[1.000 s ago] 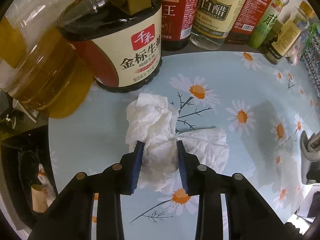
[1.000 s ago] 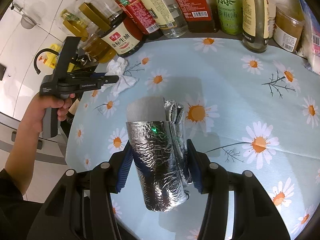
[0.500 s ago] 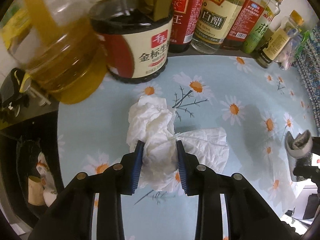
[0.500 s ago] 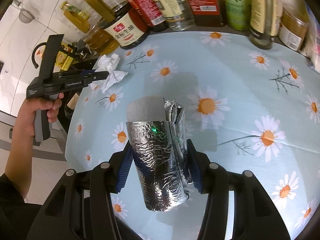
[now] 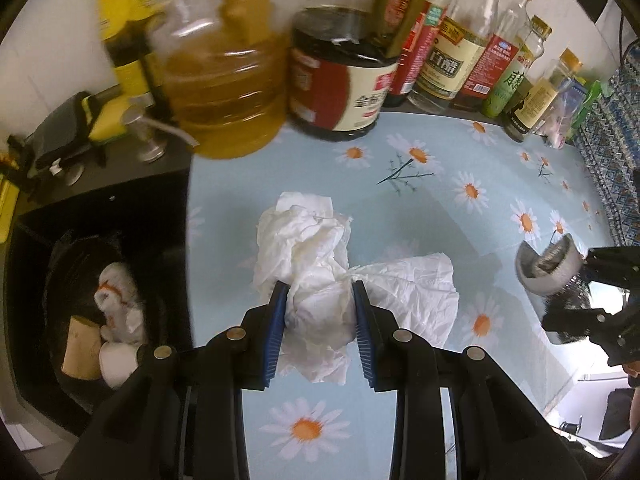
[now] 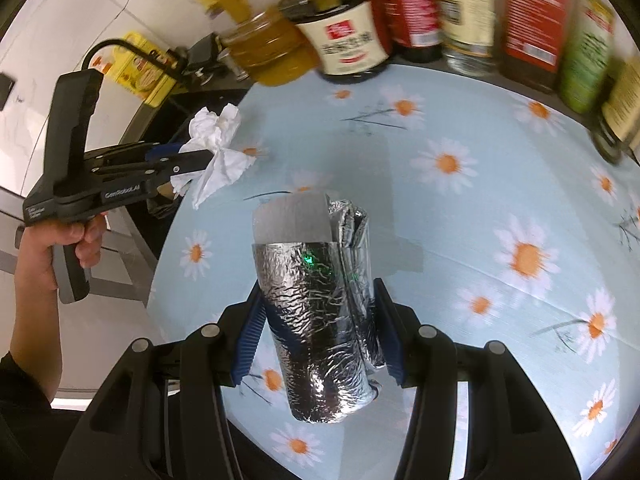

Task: Collect trash
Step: 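Carry the white tissue and foil roll over the trash bin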

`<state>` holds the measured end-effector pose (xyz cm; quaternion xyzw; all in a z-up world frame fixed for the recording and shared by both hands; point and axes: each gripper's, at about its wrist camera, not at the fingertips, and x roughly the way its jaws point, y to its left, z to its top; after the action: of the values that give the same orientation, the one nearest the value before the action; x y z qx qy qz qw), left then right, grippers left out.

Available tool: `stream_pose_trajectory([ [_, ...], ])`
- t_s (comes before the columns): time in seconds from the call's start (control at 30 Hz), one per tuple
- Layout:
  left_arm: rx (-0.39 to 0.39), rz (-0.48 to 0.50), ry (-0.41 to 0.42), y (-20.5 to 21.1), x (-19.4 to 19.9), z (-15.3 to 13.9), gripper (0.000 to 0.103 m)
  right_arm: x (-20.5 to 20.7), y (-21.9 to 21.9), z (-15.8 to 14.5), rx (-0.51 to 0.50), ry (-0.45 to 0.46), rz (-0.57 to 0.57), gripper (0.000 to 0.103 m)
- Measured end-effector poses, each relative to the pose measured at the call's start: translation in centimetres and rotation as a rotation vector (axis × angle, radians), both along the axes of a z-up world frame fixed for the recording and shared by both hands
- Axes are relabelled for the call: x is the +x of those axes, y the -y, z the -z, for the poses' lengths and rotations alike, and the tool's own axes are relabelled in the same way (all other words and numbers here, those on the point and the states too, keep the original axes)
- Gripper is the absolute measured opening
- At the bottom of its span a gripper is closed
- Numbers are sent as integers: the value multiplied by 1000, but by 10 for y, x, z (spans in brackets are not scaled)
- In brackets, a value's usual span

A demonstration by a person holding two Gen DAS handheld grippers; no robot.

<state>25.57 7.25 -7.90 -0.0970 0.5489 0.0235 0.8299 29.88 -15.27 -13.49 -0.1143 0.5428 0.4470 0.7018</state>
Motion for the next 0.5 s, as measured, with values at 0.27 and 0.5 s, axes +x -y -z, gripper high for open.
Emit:
stream_pose_trajectory([
  [0.27, -3, -23, 6, -44, -36, -5, 31, -24, -60, -1, -13, 4, -41, 52],
  [0.5, -19, -63, 11, -96, -66, -2, 31, -45, -119, 2, -32, 2, -82, 52],
])
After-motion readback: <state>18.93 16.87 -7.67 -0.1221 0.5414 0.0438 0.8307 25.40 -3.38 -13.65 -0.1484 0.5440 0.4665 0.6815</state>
